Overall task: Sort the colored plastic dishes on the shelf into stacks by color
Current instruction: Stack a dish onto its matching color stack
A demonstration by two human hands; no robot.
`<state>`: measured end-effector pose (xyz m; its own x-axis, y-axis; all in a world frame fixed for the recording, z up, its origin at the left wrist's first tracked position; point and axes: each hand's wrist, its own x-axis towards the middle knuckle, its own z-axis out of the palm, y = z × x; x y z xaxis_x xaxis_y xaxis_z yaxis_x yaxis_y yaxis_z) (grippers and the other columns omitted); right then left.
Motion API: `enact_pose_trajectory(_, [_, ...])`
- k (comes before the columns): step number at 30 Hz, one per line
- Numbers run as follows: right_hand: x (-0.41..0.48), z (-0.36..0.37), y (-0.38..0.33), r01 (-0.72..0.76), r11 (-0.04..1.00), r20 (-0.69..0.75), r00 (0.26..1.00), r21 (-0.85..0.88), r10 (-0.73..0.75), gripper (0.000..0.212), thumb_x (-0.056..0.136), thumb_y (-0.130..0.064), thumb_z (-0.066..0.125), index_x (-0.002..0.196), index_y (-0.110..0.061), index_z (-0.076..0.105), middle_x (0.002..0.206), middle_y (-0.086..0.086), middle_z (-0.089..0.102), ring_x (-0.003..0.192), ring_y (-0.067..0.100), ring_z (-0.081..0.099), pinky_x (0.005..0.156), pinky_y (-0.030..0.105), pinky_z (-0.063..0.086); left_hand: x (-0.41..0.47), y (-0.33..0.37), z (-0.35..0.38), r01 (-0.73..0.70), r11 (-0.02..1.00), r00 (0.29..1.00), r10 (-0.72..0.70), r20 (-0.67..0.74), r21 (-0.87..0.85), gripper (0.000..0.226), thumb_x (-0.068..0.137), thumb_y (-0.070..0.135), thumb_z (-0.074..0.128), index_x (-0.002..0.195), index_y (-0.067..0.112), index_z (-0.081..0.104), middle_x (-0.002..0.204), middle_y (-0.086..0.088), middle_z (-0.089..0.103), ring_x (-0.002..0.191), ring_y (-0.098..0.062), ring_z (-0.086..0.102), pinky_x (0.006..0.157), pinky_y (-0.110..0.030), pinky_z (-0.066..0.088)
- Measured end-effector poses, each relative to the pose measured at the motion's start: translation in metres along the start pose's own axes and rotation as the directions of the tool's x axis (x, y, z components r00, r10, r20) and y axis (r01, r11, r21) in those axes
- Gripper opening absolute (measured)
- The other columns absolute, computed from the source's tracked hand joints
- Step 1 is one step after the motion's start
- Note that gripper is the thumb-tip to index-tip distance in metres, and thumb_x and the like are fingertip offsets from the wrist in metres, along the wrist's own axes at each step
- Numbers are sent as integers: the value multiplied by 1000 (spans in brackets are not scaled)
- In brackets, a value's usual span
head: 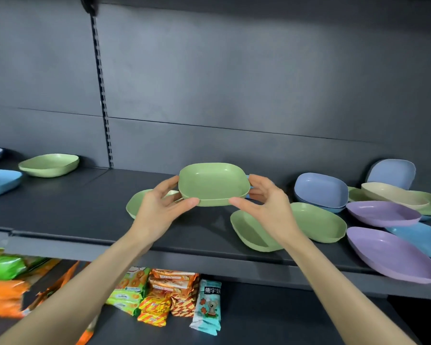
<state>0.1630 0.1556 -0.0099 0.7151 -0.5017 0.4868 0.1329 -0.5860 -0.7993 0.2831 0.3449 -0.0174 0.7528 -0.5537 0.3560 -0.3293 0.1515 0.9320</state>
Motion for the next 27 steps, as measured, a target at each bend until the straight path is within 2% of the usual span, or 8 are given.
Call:
enact_pose_trajectory(4, [8, 22, -6, 18, 999, 63, 998, 41, -21, 54, 71, -31, 80, 121, -27, 59, 110, -23, 64, 110, -1, 58, 100, 22, 43, -1, 7, -20, -25, 999, 998, 27, -52, 37, 60, 77, 10, 75, 131, 20, 50, 123, 13, 59, 91, 5, 67, 76, -3, 47])
enact_pose_trajectory(8, [17, 44, -6, 38, 995, 104, 993, 93, -47, 56, 73, -32, 79, 124, -24, 59, 117, -17, 65, 115, 1, 57, 103, 25, 43, 0, 6, -38, -25, 1000, 993, 27, -116, 19, 63, 75, 8, 75, 132, 17, 50, 118, 16, 58, 89, 14, 63, 76, -4, 47])
enact_pose_trajectory(10, [23, 56, -7, 34, 994, 131, 990, 105, -48, 54, 73, -30, 79, 123, -25, 60, 115, -17, 66, 112, 0, 58, 101, 25, 45, -5, 2, -49, -15, 1000, 988, 16, -155, 7, 63, 75, 8, 75, 132, 19, 50, 114, 22, 57, 93, 10, 64, 75, -4, 48])
enact_pose_trajectory(13, [29, 85, -14, 36, 993, 194, 979, 109, -56, 53, 73, -29, 79, 122, -23, 61, 115, -16, 67, 110, -1, 60, 100, 28, 47, -8, -1, -75, -2, 1000, 978, 1, -210, -4, 61, 77, 5, 73, 133, 16, 49, 122, 15, 56, 91, 4, 67, 70, -5, 48])
enact_pose_trajectory(18, [44, 144, -34, 51, 991, 241, 967, 124, -80, 47, 73, -25, 80, 117, -27, 63, 109, -17, 69, 104, -1, 62, 98, 27, 48, -3, -8, -135, -6, 1000, 966, 9, -260, 13, 56, 78, 2, 71, 126, 22, 50, 113, 22, 58, 87, 4, 68, 70, -4, 47])
enact_pose_trajectory(22, [60, 207, -56, 65, 992, 262, 961, 110, -92, 42, 72, -26, 81, 107, -39, 61, 106, -22, 68, 104, -4, 61, 99, 23, 46, 5, -20, -202, 11, 999, 966, -2, -259, 31, 59, 78, 4, 72, 131, 16, 51, 121, 16, 59, 93, -2, 68, 73, -6, 48])
enact_pose_trajectory(27, [69, 304, -85, 40, 992, 291, 954, 123, -74, 50, 74, -26, 80, 120, -29, 61, 103, -27, 64, 107, -5, 58, 100, 20, 42, 17, -34, -304, 48, 993, 963, -18, -267, 108, 58, 77, 2, 72, 131, 12, 52, 112, 12, 66, 89, 0, 68, 73, -5, 48])
